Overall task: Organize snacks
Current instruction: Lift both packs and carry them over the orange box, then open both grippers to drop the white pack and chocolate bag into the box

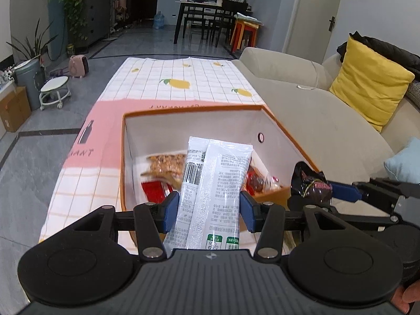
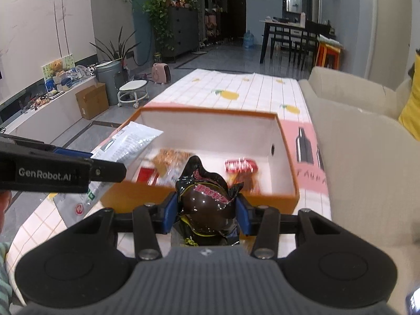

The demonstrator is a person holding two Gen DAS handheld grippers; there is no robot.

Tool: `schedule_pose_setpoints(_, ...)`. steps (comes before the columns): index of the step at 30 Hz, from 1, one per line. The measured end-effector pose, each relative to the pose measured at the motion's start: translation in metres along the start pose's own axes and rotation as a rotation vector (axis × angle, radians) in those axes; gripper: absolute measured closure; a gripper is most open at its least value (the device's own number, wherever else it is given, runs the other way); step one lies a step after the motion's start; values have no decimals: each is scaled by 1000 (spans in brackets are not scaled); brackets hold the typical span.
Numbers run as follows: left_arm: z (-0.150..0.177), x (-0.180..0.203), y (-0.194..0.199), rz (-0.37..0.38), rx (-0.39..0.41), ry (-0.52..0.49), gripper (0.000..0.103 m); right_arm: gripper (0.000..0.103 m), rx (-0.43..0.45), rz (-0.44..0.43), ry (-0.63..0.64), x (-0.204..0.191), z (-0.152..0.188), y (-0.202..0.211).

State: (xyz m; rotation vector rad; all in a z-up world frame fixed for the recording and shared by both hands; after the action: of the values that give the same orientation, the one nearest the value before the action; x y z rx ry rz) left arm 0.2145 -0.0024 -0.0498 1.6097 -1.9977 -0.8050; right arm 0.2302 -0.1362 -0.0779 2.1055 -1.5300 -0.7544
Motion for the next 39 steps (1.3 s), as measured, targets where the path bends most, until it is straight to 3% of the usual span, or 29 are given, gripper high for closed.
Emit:
schedule_pose_setpoints(16, -27, -23, -44, -53, -62, -46, 47, 58, -21, 48, 78, -4, -50, -52)
schedule_pose_setpoints(39, -13, -36, -118, -104, -206, -85, 47, 58, -154, 142, 180, 3, -42, -134)
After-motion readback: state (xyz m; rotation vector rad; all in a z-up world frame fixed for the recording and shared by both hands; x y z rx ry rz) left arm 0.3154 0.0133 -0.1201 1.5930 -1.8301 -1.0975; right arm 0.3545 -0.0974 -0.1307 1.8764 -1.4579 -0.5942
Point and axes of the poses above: each gripper's, at about its wrist camera, not at the fingertips, and y roughly against the way its jaws point, x to its right, z to its underside, the point moved 10 cm from there along -y, roughly the way its jaws point, and after that the axes turned 11 degrees about -y, right-handed, at the moved point
